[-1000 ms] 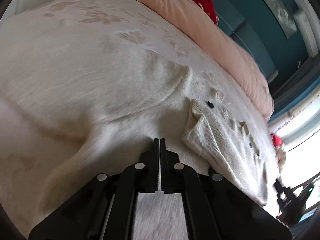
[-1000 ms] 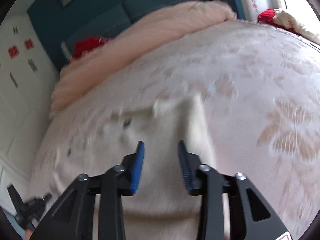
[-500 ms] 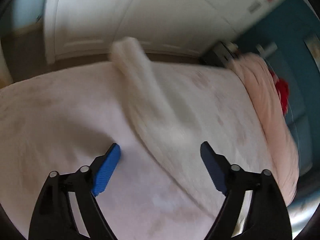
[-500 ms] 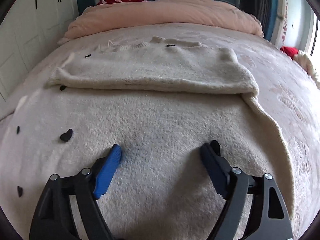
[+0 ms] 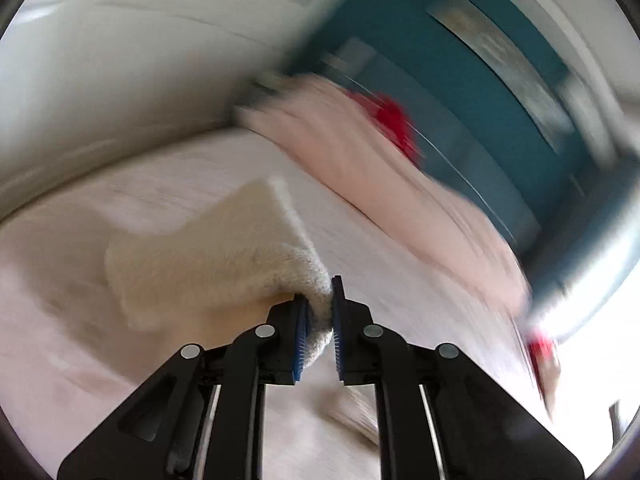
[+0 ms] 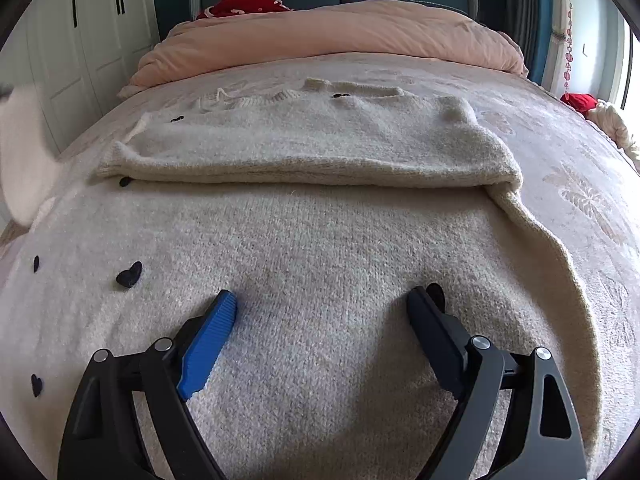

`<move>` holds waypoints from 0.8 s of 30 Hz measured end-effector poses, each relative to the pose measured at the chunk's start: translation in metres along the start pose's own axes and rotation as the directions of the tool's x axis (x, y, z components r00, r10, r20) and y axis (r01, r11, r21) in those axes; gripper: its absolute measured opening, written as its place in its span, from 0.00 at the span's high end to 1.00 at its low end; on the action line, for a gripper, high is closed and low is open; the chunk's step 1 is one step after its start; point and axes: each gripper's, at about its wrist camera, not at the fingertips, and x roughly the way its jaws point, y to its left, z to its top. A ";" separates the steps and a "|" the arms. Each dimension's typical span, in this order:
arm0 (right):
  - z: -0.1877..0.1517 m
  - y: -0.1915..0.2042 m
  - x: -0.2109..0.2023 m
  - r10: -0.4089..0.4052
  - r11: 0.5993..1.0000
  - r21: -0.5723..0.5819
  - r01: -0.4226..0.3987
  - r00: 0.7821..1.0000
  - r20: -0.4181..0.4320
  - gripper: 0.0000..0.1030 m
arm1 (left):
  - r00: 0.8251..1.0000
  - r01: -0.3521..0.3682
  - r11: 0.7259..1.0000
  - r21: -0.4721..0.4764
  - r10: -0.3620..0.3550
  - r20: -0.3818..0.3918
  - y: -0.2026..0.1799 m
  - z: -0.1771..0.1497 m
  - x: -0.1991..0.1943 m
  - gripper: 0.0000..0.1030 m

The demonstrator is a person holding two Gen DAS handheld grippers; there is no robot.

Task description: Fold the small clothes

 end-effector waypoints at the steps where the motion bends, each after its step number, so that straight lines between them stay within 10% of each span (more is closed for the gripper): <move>1: 0.000 0.000 0.000 0.002 1.000 0.001 -0.002 1.000 -0.001 0.17 | 0.997 0.047 0.998 0.049 -0.044 -0.061 -0.031 -0.024 0.010 0.85; 4: 0.001 -0.003 -0.001 0.010 1.000 0.005 -0.010 1.000 -0.008 0.17 | 0.979 0.076 0.984 0.159 -0.044 -0.198 -0.077 -0.102 0.026 0.56; 9: 0.004 -0.008 -0.003 0.035 0.999 0.018 -0.034 0.999 -0.023 0.17 | 0.954 0.011 0.997 0.071 0.011 -0.299 -0.025 -0.195 0.004 0.50; 11: 0.007 -0.008 -0.004 0.042 0.999 0.022 -0.042 0.998 -0.039 0.17 | 0.951 -0.040 0.999 0.003 0.039 -0.307 0.020 -0.210 -0.011 0.50; 17: 0.050 0.001 -0.038 0.117 0.986 0.111 -0.123 0.991 0.063 0.17 | 0.960 0.115 0.993 0.003 -0.110 -0.256 0.065 -0.206 -0.043 0.48; 24: 0.130 0.023 0.050 0.221 0.932 0.320 -0.171 0.967 -0.126 0.17 | 0.957 0.175 0.984 -0.014 -0.174 -0.234 0.058 -0.207 -0.043 0.33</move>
